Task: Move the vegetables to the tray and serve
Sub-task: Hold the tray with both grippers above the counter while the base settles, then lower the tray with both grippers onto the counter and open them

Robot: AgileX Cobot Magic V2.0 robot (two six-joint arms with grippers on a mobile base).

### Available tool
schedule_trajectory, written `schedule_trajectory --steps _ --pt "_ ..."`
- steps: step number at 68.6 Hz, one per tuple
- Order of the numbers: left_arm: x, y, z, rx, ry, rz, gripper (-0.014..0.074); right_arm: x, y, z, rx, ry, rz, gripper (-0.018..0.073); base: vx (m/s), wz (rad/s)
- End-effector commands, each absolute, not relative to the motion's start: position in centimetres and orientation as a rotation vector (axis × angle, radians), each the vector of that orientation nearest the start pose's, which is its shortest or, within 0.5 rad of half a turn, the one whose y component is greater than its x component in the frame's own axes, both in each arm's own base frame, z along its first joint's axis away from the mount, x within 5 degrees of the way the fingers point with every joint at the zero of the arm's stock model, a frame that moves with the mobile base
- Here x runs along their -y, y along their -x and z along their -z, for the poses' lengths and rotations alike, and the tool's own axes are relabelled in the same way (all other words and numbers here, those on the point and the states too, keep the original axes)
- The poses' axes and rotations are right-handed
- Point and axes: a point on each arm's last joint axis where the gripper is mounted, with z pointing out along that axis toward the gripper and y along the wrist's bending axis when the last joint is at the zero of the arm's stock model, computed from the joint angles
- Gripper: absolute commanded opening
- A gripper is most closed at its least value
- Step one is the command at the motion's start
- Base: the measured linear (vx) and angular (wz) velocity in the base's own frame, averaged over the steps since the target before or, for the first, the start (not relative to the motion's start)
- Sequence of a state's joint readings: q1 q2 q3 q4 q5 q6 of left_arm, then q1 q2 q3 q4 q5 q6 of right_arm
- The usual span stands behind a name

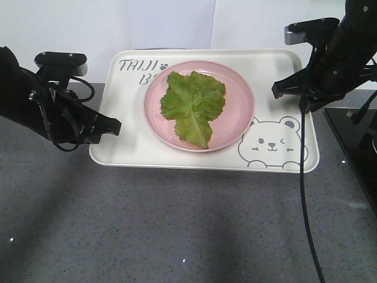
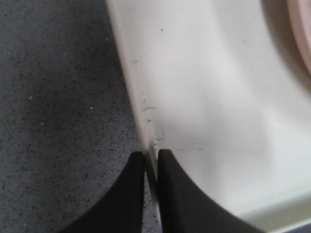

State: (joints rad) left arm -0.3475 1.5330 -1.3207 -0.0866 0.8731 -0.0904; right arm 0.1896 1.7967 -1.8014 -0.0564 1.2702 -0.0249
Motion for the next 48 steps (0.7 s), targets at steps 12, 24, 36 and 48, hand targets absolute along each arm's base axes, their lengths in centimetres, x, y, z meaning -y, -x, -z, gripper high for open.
schedule_trajectory --steps 12,24,36,48 --pt "12.9 -30.4 -35.3 -2.382 -0.263 0.414 -0.0007 -7.9 -36.3 -37.9 -2.642 0.351 -0.099 0.0025 0.00 0.00" --pt "12.8 -30.4 -35.3 -2.383 -0.265 0.411 -0.0007 -8.1 -36.4 -38.0 -2.622 0.342 -0.123 0.0025 0.00 0.00" --pt "12.7 -30.6 -34.7 -2.414 -0.283 0.371 -0.0006 -8.8 -36.8 -37.2 -2.631 0.433 -0.189 0.0025 0.00 0.00" --pt "13.1 -31.5 -32.4 -2.511 -0.298 0.341 -0.0006 -9.2 -37.8 -35.1 -2.704 0.454 -0.216 0.0025 0.00 0.00"
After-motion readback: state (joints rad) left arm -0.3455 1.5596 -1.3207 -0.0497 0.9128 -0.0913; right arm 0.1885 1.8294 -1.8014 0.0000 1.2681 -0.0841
